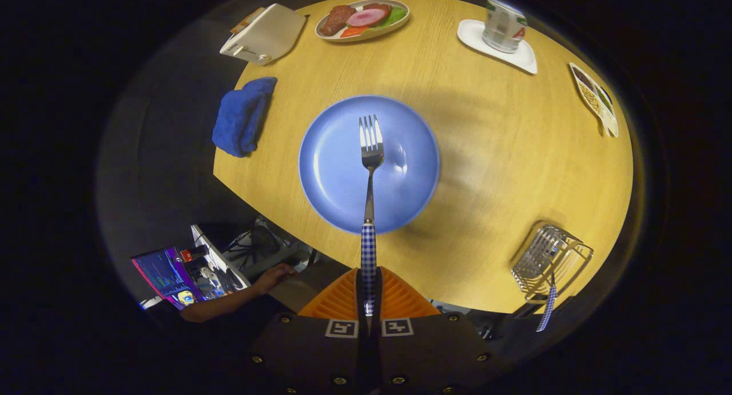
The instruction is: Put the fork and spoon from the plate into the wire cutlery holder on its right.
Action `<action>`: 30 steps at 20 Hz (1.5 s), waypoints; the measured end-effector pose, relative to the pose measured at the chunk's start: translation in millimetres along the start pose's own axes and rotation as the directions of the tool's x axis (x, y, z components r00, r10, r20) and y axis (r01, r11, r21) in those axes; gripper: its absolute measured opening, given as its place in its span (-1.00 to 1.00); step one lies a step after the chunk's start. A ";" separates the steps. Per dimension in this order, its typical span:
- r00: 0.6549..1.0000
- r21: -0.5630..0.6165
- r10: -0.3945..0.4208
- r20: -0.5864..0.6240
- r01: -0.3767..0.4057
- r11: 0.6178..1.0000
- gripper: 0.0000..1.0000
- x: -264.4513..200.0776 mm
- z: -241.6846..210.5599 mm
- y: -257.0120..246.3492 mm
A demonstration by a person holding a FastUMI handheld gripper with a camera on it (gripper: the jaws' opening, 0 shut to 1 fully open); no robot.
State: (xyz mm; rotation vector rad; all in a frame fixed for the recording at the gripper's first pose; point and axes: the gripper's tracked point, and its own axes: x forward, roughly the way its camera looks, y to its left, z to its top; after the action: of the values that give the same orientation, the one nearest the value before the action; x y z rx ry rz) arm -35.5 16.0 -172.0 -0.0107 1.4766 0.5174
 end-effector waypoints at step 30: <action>0.962 0.262 -0.124 -0.241 0.188 0.947 -0.99 -68.6 -135.5 -158.6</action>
State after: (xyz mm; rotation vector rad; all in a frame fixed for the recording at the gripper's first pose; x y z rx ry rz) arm -110.0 -190.6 -170.8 0.0399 1.7427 0.1753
